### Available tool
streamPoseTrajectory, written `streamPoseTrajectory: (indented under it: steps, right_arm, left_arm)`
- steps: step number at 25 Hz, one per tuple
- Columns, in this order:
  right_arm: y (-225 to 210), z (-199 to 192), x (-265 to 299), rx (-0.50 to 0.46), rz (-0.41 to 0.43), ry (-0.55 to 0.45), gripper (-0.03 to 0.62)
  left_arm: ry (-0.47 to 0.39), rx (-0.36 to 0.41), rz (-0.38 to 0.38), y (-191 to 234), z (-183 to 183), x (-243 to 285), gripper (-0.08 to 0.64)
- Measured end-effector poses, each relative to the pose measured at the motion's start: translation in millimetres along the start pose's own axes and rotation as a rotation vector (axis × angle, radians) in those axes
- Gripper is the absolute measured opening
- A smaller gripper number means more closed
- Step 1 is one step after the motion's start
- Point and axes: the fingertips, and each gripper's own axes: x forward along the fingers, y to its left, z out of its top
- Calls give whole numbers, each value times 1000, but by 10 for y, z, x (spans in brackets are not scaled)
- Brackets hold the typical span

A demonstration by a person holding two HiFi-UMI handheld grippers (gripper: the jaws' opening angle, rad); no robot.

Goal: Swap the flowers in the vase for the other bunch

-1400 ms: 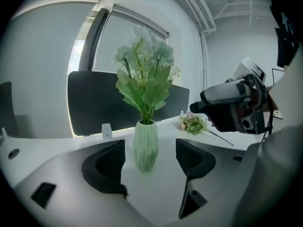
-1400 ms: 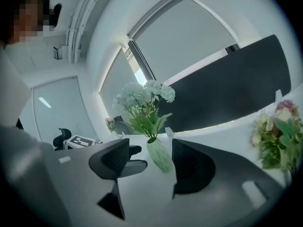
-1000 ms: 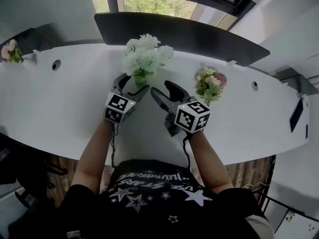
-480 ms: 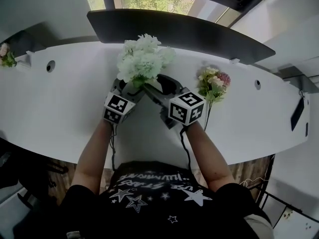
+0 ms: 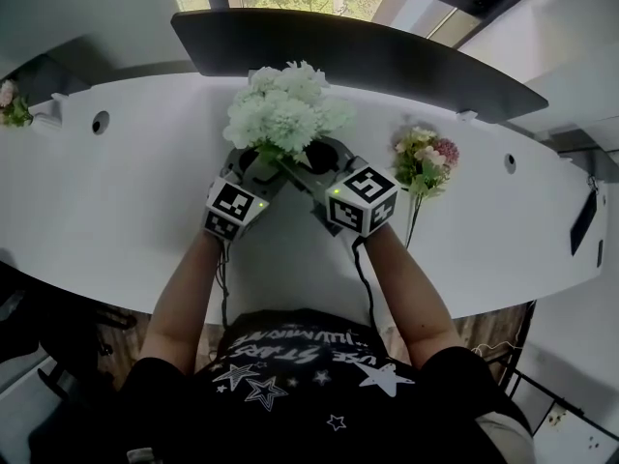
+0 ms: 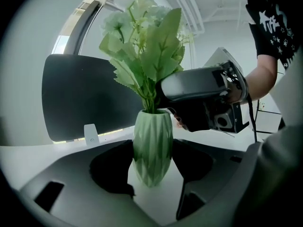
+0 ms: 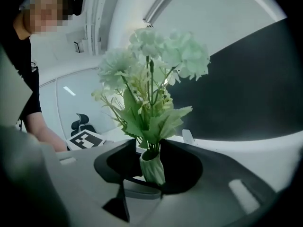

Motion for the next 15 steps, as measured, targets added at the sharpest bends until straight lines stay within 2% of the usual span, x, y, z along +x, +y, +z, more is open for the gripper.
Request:
streamPoseTrajectory:
  steps: [7, 15]
  right_arm:
    - [55, 67, -5, -57, -19, -3, 109]
    - [135, 516, -178, -58, -47, -151, 71]
  left_arm:
    - [2, -4, 1, 1, -2, 1, 270]
    - [6, -4, 8, 4, -9, -2, 270]
